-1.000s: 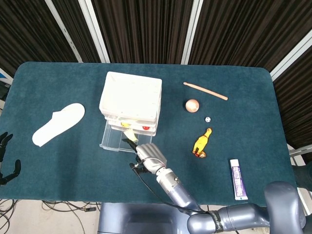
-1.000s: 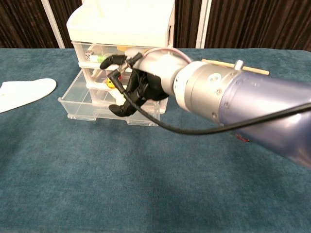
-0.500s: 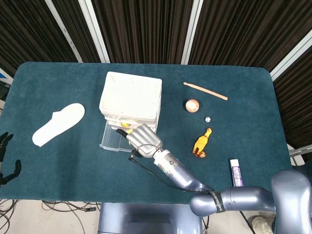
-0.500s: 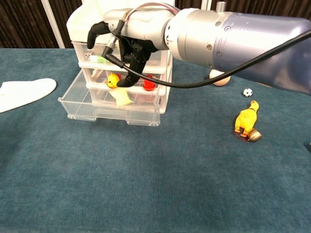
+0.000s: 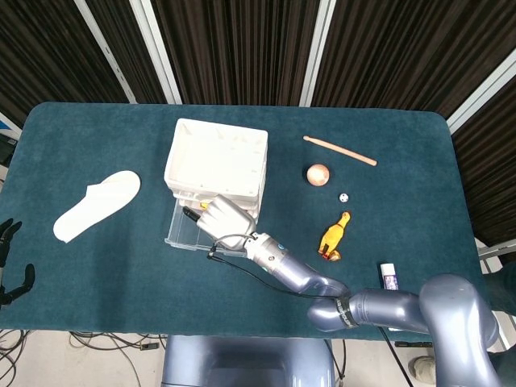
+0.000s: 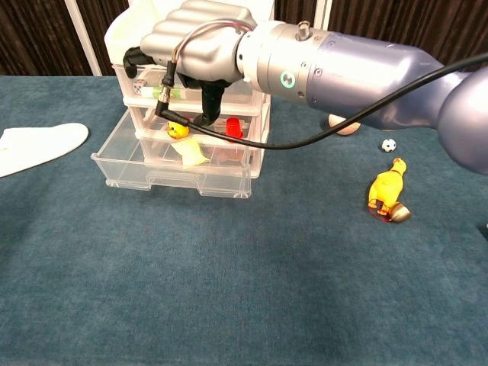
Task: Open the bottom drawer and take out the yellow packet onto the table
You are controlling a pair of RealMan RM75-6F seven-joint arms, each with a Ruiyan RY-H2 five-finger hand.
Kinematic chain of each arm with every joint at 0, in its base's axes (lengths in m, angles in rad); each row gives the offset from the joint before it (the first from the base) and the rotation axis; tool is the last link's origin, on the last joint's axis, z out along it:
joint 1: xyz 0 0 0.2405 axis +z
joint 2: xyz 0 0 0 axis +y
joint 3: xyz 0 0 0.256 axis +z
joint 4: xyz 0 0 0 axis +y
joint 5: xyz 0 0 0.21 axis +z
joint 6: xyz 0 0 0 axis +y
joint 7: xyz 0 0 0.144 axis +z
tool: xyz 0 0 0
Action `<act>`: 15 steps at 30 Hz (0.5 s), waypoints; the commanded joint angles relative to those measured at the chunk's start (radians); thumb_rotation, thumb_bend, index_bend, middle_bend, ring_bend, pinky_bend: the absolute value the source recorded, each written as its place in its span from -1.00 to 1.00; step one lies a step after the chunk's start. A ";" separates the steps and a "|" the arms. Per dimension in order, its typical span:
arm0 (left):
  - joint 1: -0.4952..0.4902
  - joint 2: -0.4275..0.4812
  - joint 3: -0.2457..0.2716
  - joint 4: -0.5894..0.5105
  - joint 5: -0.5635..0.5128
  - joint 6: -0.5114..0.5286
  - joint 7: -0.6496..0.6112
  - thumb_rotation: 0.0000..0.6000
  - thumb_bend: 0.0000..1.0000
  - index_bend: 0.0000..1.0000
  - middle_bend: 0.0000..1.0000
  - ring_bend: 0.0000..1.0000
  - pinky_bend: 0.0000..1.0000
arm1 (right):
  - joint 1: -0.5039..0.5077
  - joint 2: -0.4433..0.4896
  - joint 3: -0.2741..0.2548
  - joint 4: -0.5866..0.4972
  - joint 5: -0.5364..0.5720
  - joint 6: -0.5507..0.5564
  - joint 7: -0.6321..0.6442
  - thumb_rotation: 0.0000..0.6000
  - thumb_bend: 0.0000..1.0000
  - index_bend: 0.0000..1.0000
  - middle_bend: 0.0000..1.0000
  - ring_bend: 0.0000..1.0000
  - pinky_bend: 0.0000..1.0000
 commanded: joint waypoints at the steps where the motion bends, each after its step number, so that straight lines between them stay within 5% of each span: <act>1: -0.001 0.000 -0.001 0.000 -0.003 -0.002 0.001 1.00 0.03 -0.94 -1.00 -1.00 -1.00 | 0.019 -0.008 -0.022 0.040 -0.047 -0.021 0.023 1.00 -0.47 -0.57 1.00 1.00 1.00; 15: -0.005 0.002 -0.005 -0.007 -0.021 -0.015 0.007 1.00 0.03 -0.94 -1.00 -1.00 -1.00 | 0.094 -0.024 -0.067 0.161 -0.137 -0.116 -0.054 1.00 -0.60 -0.55 1.00 1.00 1.00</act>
